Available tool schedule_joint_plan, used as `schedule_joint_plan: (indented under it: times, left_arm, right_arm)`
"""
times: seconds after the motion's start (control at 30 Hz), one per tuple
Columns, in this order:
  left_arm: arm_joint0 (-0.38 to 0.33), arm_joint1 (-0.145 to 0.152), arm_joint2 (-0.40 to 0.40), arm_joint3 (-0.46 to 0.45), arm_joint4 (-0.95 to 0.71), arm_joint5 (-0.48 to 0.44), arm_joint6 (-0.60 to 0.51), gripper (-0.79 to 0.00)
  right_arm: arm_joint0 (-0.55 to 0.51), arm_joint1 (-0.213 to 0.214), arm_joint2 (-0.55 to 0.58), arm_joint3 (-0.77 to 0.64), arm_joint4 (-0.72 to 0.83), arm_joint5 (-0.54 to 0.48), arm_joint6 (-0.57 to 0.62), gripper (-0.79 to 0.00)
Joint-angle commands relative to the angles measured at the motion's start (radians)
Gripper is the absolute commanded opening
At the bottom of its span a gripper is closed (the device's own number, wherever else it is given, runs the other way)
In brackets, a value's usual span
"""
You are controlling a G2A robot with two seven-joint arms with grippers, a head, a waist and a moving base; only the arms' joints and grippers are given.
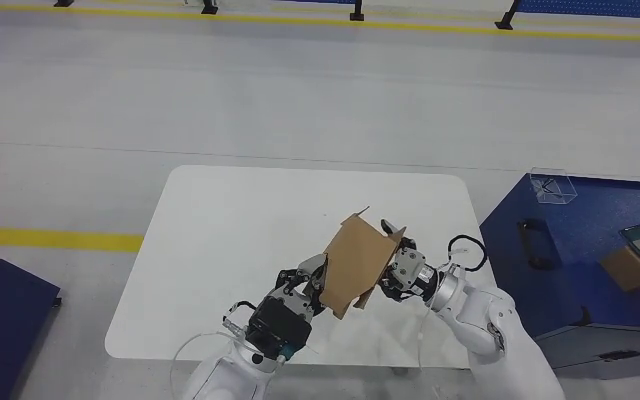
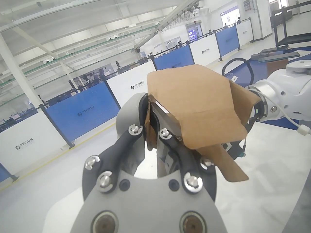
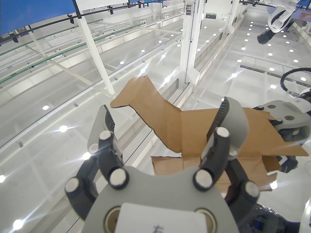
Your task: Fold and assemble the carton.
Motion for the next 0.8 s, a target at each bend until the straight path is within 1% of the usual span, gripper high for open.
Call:
schedule_joint_plan:
  times: [0.0, 0.2, 0.27, 0.37, 0.47, 0.5, 0.57, 0.67, 0.77]
  left_arm:
    - [0.0, 0.0, 0.0, 0.0, 0.0, 0.0, 0.0, -0.785]
    - [0.0, 0.0, 0.0, 0.0, 0.0, 0.0, 0.0, -0.785]
    - [0.002, -0.003, -0.005, -0.013, -0.024, 0.006, -0.02, -0.785]
    - [0.004, -0.012, -0.02, -0.055, -0.167, 0.012, -0.08, -0.785]
    - [0.0, -0.016, -0.055, -0.068, -0.286, 0.004, -0.128, -0.785]
    - [0.0, -0.018, -0.068, -0.074, -0.328, 0.006, -0.145, -0.785]
    - [0.004, -0.021, -0.093, -0.086, -0.428, 0.006, -0.187, -0.785]
    - [0.002, -0.026, -0.142, -0.104, -0.604, 0.023, -0.266, -0.785]
    - [-0.014, -0.032, -0.193, -0.109, -0.84, 0.025, -0.375, -0.785]
  right_arm:
    - [0.0, 0.0, 0.0, 0.0, 0.0, 0.0, 0.0, 0.0]
    - [-0.004, -0.001, -0.007, -0.005, -0.002, 0.0, 0.0, 0.0]
    - [-0.01, -0.002, -0.023, -0.028, -0.014, -0.008, 0.011, 0.0]
    - [-0.013, -0.002, -0.026, -0.039, -0.104, -0.033, 0.03, 0.0]
    - [-0.022, 0.003, -0.013, -0.029, -0.217, -0.029, 0.068, 0.0]
    - [-0.027, 0.007, -0.005, -0.033, -0.275, -0.014, 0.093, 0.0]
    - [-0.057, 0.012, 0.019, -0.03, -0.326, -0.006, 0.173, 0.0]
    - [-0.101, 0.024, 0.067, -0.047, -0.432, 0.031, 0.271, 0.0]
    - [-0.139, 0.032, 0.107, -0.074, -0.488, 0.056, 0.371, 0.0]
